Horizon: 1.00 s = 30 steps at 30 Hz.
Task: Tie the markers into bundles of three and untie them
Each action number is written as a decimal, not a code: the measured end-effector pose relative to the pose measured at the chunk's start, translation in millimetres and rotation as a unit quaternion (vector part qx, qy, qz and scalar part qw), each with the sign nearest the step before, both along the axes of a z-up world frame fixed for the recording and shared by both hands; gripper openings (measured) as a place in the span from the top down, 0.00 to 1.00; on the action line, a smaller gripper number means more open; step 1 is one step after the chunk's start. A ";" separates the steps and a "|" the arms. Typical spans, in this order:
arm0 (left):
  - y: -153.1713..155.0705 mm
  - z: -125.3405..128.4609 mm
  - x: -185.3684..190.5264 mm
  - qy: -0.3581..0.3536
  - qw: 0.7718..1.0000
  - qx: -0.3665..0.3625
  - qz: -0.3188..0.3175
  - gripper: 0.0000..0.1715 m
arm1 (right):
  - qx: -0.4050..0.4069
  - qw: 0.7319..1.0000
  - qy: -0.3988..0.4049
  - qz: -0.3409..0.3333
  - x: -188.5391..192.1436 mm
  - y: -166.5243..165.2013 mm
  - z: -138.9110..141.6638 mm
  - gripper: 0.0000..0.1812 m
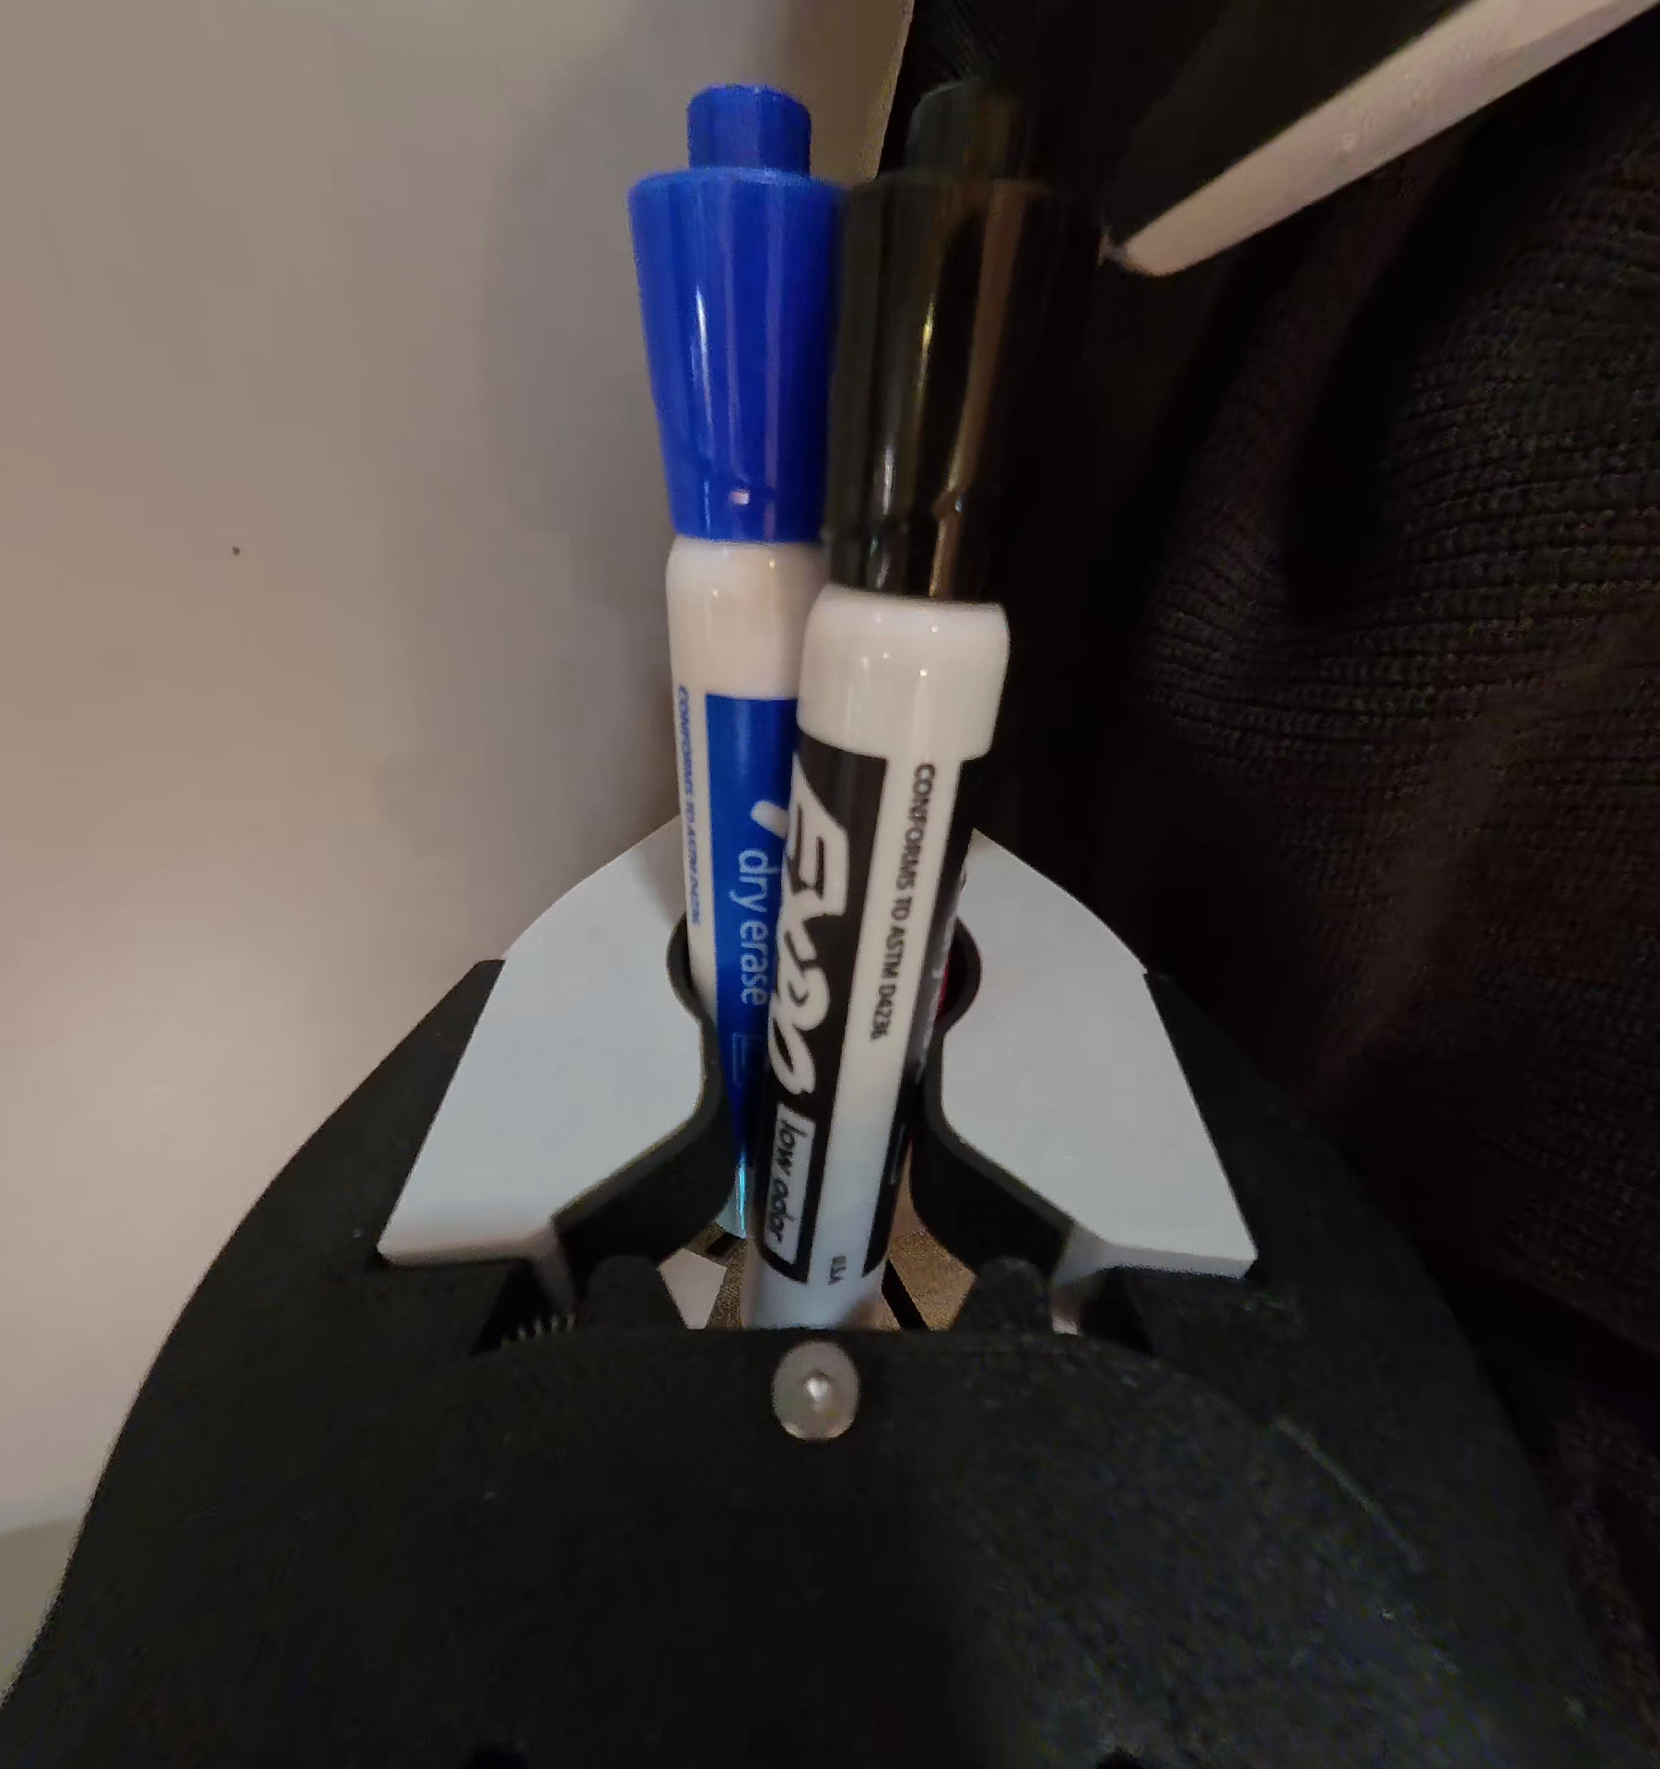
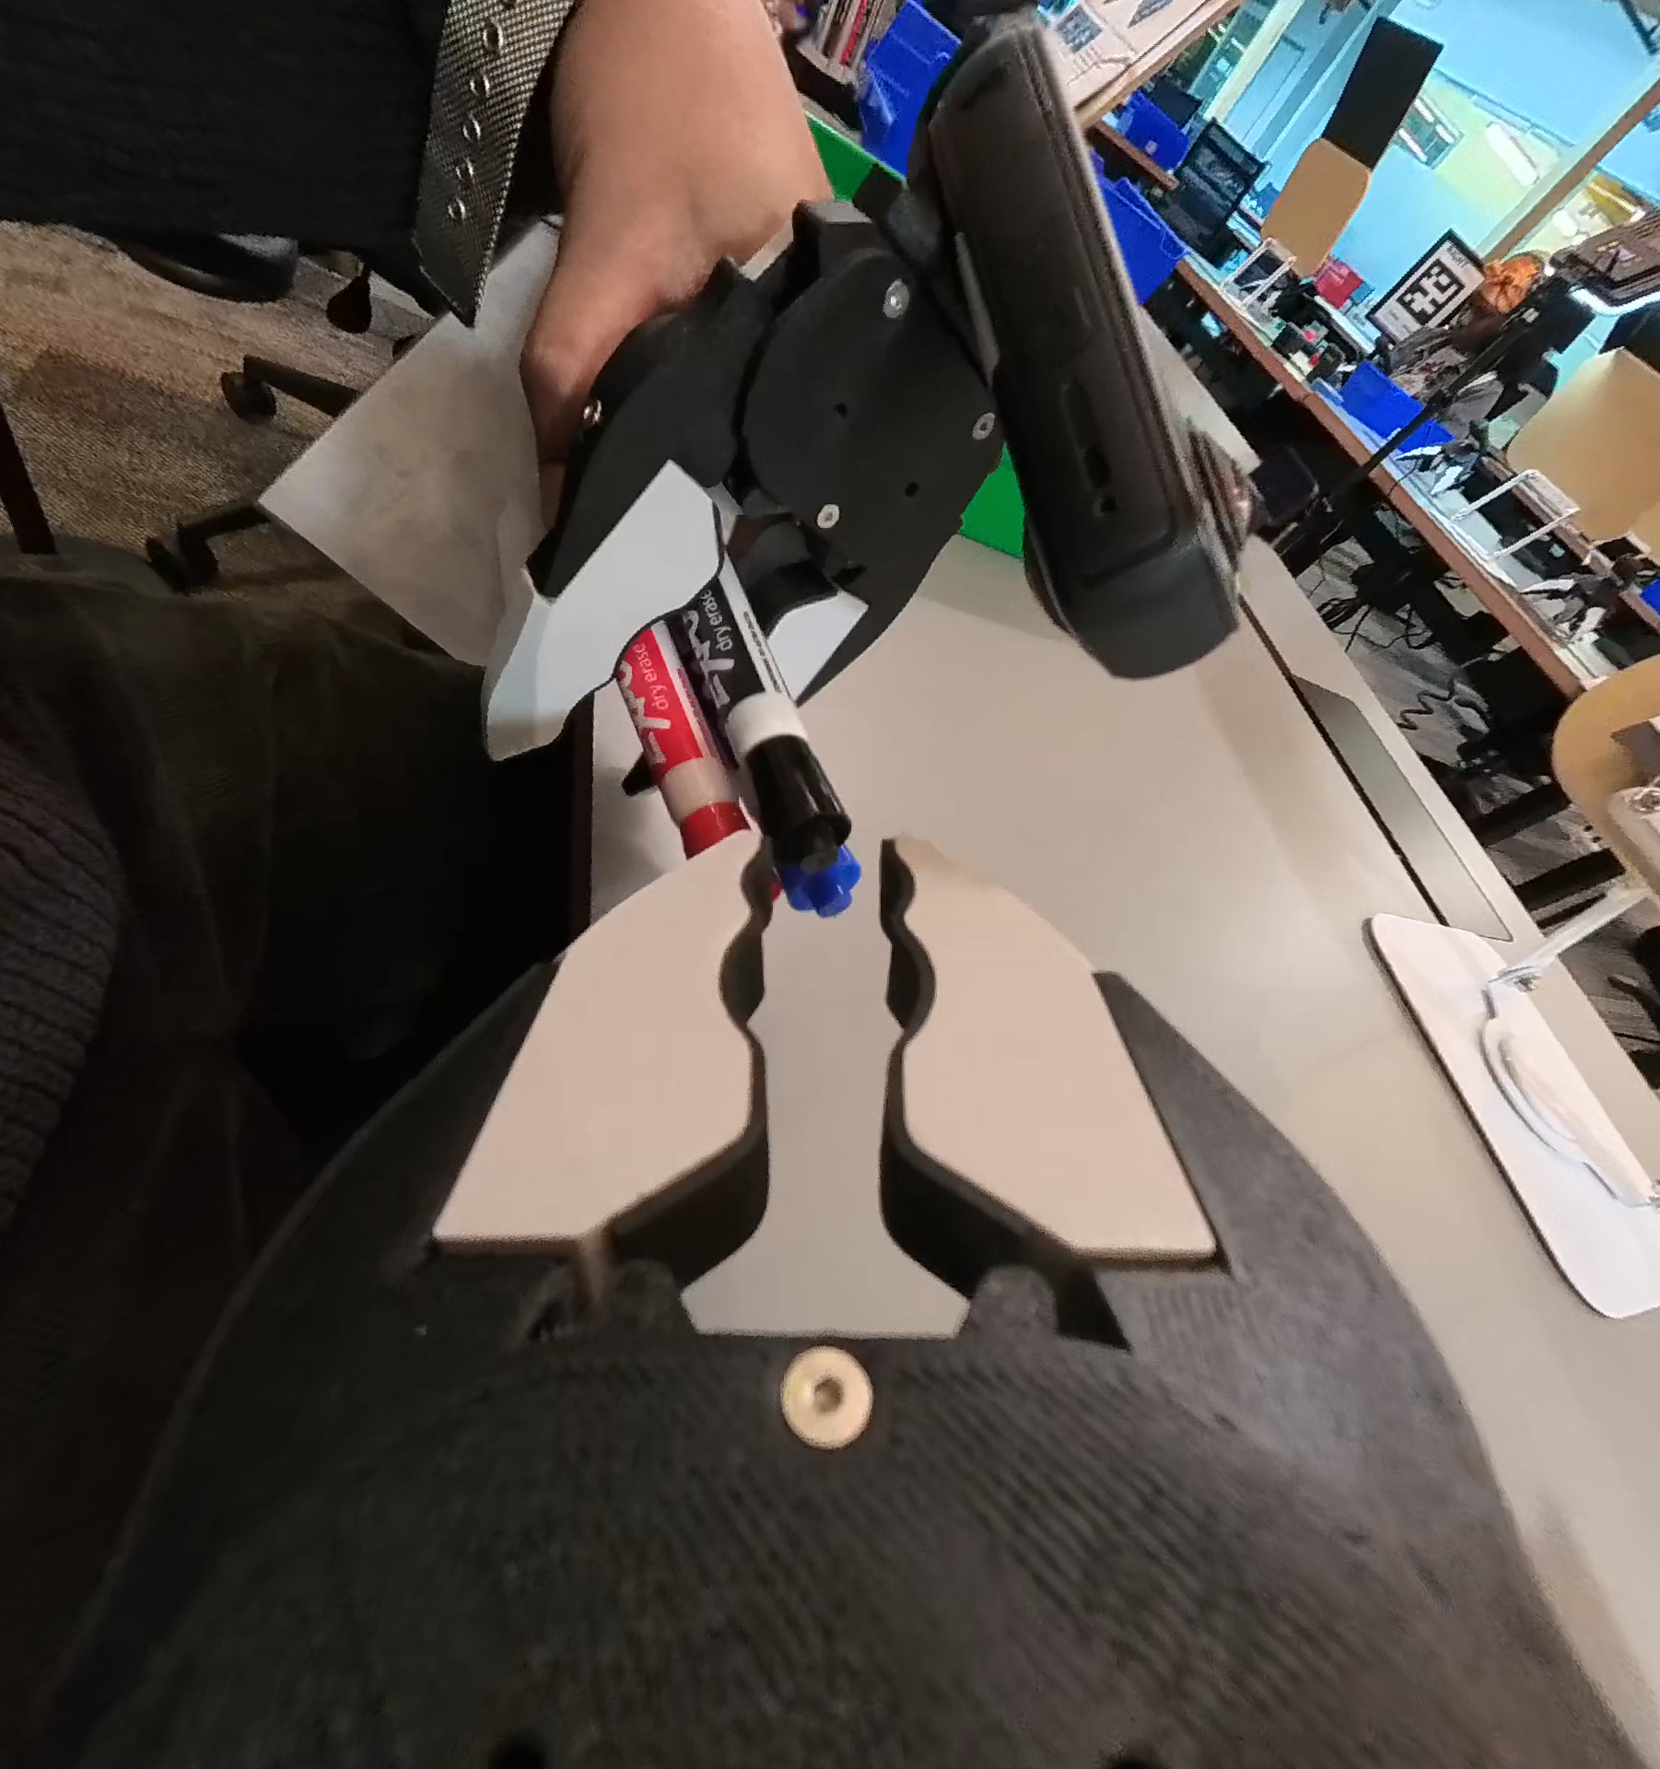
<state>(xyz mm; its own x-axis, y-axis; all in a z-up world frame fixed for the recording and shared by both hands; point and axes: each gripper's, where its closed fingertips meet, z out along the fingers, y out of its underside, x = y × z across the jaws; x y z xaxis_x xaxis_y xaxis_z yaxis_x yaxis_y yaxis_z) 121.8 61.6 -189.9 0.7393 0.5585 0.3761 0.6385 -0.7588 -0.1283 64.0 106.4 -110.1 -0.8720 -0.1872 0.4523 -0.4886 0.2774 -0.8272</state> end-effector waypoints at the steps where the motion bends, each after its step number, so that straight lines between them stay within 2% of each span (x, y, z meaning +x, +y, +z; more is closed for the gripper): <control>1: 0.0 0.4 -0.1 0.000 1.000 0.001 0.000 0.75 | 0.000 1.000 -0.002 0.000 -0.2 -0.1 -0.2 0.89; 10: 0.8 0.4 0.3 0.001 1.000 -0.001 -0.001 0.75 | 0.004 1.000 0.008 0.003 3.6 -1.6 -3.3 0.93; 21: -1.0 1.1 0.4 0.000 1.000 0.000 0.002 0.75 | -0.002 1.000 0.001 -0.001 0.8 -0.7 -0.1 0.90; 25: -3.4 2.8 0.1 0.002 1.000 0.001 0.006 0.75 | -0.013 0.998 -0.059 -0.005 -5.9 1.3 4.9 0.88; 30: -7.0 5.9 -0.5 0.004 1.000 0.010 0.013 0.75 | -0.020 0.990 -0.131 -0.053 -39.5 4.9 1.5 0.88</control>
<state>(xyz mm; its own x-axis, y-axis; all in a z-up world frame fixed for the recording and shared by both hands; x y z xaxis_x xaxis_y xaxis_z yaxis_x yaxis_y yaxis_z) 121.3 54.6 -184.0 0.7270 0.5704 0.3823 0.6576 -0.7386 -0.1486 24.5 111.3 -108.6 -0.9742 -0.0757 0.2128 -0.2256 0.2800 -0.9331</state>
